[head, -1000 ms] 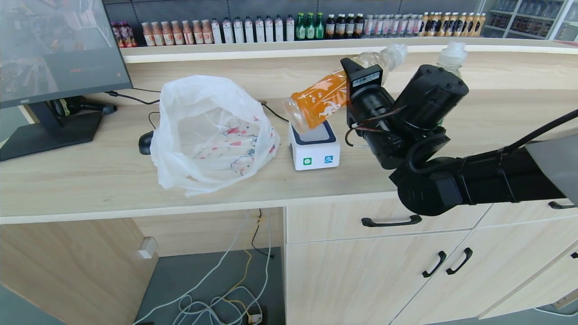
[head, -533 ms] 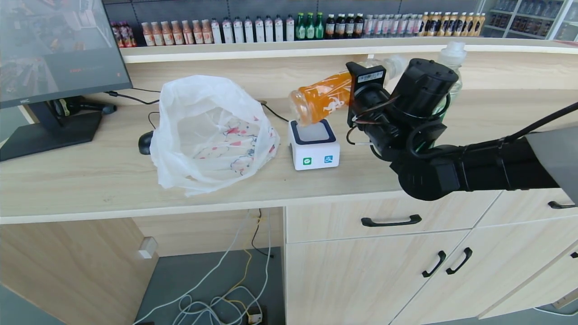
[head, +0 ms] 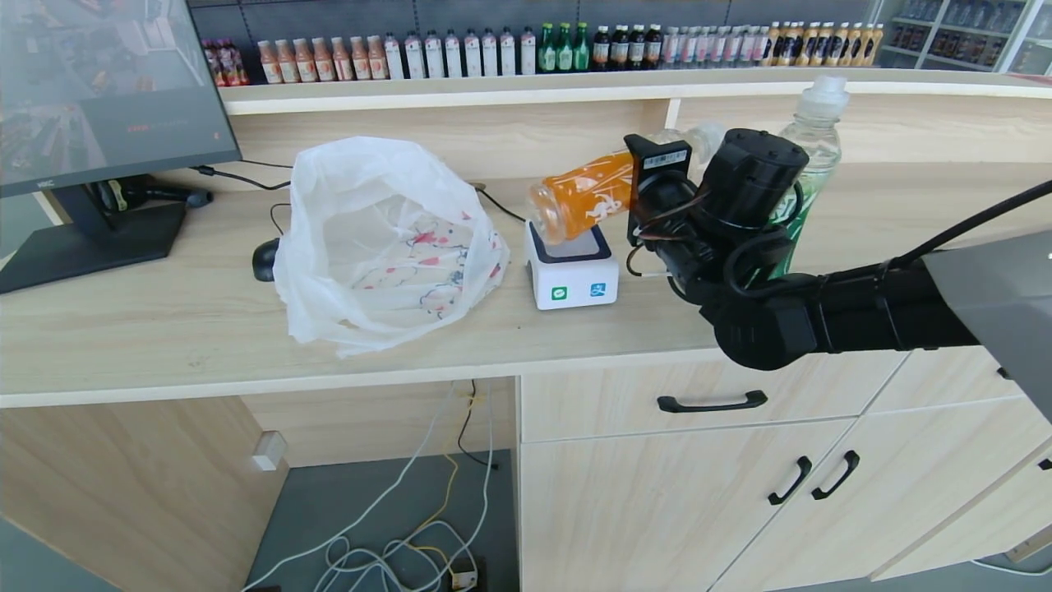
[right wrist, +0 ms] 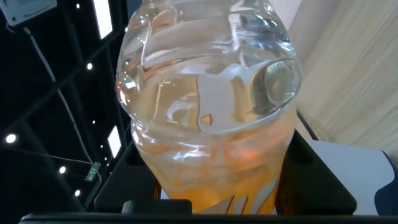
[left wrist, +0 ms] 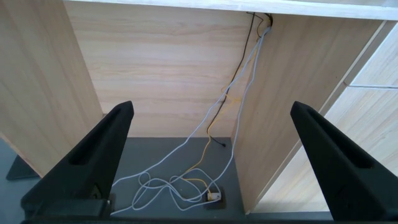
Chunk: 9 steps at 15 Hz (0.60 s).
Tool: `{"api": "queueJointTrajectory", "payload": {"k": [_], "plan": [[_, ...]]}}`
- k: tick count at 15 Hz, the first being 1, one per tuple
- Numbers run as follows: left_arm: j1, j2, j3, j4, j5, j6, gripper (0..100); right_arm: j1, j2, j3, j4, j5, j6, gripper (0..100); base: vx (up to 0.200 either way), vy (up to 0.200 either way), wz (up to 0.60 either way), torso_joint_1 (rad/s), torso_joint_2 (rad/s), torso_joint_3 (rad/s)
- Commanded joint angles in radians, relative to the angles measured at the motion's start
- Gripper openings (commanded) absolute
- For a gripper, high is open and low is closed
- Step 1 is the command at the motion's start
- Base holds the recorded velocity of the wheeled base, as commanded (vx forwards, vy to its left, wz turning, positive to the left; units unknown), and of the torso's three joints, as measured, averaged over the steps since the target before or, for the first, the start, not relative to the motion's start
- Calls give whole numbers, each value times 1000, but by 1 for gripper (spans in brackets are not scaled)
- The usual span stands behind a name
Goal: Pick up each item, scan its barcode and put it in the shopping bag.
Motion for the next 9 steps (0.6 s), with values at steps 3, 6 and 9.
{"api": "queueJointTrajectory", "payload": {"k": [3,6,9], "plan": [[0,0,0,1,0,0,100,0,10,2,-2,0,14,0,0,0,0,0,0,0],[0,0,0,-1,0,0,100,0,10,11,-2,0,16,0,0,0,0,0,0,0],[0,0,0,-1,0,0,100,0,7,19,-2,-1,16,0,0,0,0,0,0,0]]}}
